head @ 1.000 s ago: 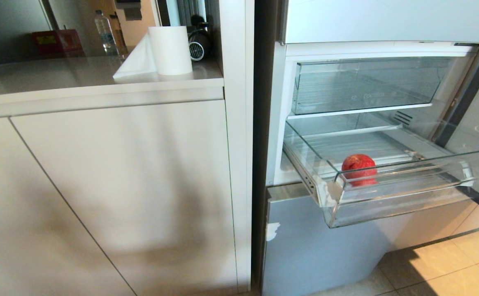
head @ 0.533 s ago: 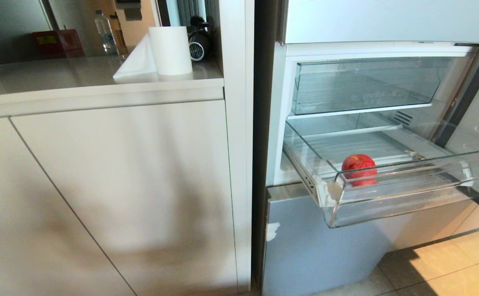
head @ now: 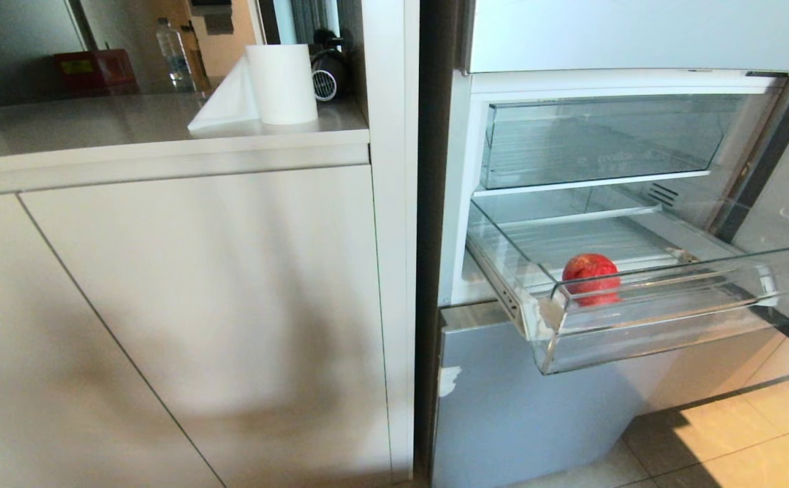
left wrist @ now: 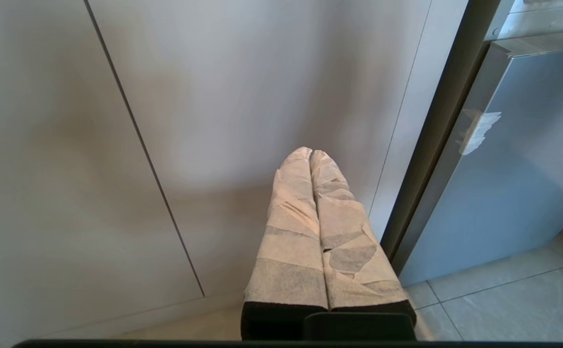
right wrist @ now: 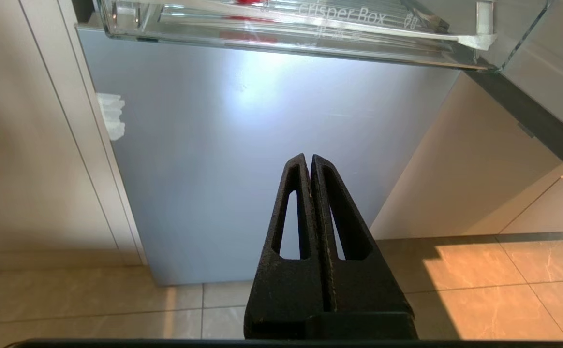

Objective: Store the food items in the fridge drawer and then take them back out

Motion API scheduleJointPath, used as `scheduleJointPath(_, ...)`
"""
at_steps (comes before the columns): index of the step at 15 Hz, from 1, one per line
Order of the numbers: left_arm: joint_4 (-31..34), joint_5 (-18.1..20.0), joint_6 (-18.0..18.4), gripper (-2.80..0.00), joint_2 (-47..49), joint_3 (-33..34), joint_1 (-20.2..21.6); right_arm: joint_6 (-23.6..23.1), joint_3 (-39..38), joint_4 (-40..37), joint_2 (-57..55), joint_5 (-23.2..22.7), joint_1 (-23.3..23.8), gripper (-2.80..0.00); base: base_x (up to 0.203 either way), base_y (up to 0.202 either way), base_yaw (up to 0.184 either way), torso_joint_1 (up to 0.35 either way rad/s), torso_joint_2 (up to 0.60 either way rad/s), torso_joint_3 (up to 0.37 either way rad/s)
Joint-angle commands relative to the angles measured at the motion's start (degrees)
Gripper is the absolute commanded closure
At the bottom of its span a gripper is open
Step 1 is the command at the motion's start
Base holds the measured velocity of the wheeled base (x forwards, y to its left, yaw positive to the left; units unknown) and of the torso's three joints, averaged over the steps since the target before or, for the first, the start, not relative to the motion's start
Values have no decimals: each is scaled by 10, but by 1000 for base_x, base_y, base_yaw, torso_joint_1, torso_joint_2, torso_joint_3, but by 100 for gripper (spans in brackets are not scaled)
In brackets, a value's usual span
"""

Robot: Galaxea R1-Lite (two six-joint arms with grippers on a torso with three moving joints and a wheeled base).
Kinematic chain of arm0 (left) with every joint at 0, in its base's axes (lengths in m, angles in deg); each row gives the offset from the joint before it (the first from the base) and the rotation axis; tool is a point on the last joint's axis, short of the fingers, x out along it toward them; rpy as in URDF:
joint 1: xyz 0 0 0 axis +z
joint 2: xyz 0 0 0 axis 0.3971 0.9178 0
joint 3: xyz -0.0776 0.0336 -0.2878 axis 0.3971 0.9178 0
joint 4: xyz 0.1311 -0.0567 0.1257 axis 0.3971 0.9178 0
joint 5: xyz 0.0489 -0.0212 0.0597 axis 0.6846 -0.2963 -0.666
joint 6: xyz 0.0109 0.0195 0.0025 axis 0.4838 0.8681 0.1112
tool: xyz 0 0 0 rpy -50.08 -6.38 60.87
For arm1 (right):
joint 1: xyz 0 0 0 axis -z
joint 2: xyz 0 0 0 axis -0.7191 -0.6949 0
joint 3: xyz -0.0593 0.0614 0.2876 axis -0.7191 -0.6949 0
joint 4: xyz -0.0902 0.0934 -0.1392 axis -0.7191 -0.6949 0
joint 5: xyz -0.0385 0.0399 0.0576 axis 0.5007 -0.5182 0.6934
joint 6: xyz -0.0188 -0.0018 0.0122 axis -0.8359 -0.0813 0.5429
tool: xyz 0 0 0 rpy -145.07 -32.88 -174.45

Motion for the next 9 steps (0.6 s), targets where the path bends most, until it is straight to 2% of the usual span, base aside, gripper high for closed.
scheduleJointPath(1, 0, 0, 0, 0, 0, 0, -1, -1, -1, 0, -1, 0, 0, 0, -2, -2, -82, 2, 7, 2)
scheduleJointPath(9, 0, 0, 0, 0, 0, 0, 0, -1, -1, -1, -1, 0, 0, 0, -3, 8, -172, 3, 3, 1)
